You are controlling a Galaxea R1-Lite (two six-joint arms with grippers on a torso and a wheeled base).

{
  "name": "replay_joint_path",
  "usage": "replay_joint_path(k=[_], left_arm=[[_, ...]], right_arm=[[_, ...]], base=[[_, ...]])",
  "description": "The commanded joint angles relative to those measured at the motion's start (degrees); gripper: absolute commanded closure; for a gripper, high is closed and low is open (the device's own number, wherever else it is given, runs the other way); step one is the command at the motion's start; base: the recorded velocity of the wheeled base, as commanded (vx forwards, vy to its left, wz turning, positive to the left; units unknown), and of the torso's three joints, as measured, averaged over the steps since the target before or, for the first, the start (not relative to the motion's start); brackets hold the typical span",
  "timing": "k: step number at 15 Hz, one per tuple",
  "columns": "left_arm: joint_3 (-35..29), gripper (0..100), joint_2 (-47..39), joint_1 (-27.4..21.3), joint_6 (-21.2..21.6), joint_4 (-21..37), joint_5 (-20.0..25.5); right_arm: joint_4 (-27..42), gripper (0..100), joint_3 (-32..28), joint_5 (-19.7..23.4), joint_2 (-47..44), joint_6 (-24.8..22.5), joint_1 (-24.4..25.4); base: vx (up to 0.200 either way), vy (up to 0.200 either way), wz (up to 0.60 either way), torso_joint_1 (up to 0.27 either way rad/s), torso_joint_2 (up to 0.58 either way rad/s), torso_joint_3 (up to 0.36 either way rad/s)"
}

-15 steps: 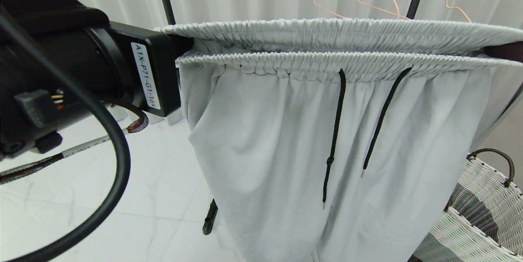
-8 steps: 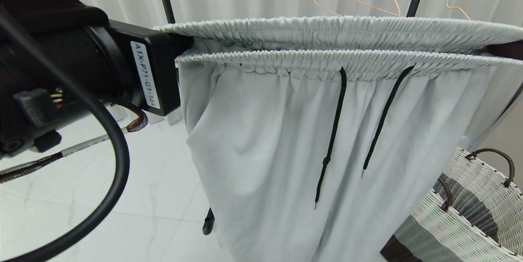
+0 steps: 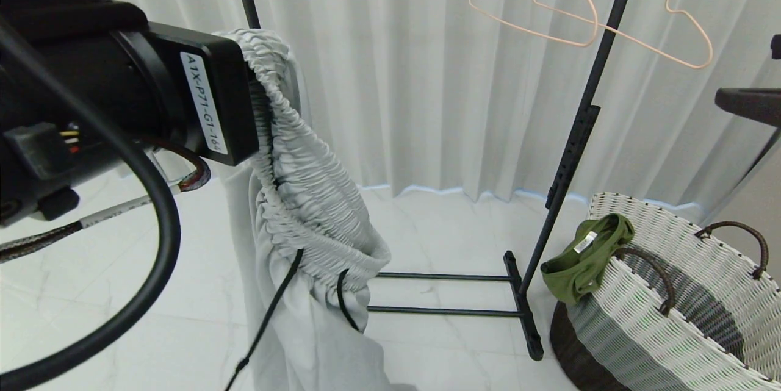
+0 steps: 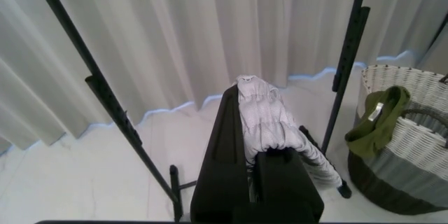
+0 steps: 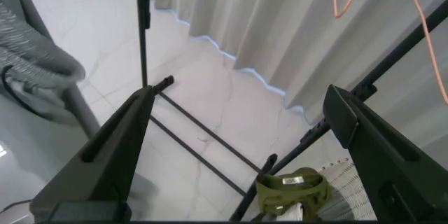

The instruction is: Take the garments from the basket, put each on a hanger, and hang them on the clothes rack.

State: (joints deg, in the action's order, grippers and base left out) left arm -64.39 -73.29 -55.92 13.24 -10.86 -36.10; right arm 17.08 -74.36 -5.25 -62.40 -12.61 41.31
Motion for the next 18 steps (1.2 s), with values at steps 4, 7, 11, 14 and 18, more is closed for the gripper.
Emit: replay_joint_path(k=[4, 7, 11, 14, 18], left_arm=[[-0.12, 100, 0.43, 4.06, 0.91, -0.04, 0.06], [0.49, 100, 1.40, 7.05, 1.70, 0.05, 0.15], [1.90, 100, 2.54, 8.46, 1.61, 0.05, 0.32], [2.60, 100, 2.80, 8.37, 1.53, 0.05, 0.32], [3.22, 100, 2.89, 9.07, 1.61, 0.05, 0.32]], right_arm=[[2.87, 0, 2.73, -0.11, 2.20, 0.04, -4.40], [4.63, 0, 2.82, -1.16, 2.29, -0.58, -10.99], [4.01, 0, 6.25, -2.92, 2.64, -9.54, -23.03], [1.91, 0, 8.80, -3.27, 3.34, -12.36, -25.32], [1.64, 0, 12.05, -3.18, 6.07, -16.22, -28.13]], base=[[0.000, 0.000, 0.00, 0.000, 0.00, 0.000], [0.000, 0.000, 0.00, 0.000, 0.00, 0.000], [0.000, 0.000, 0.00, 0.000, 0.00, 0.000], [0.000, 0.000, 0.00, 0.000, 0.00, 0.000], [0.000, 0.000, 0.00, 0.000, 0.00, 0.000]])
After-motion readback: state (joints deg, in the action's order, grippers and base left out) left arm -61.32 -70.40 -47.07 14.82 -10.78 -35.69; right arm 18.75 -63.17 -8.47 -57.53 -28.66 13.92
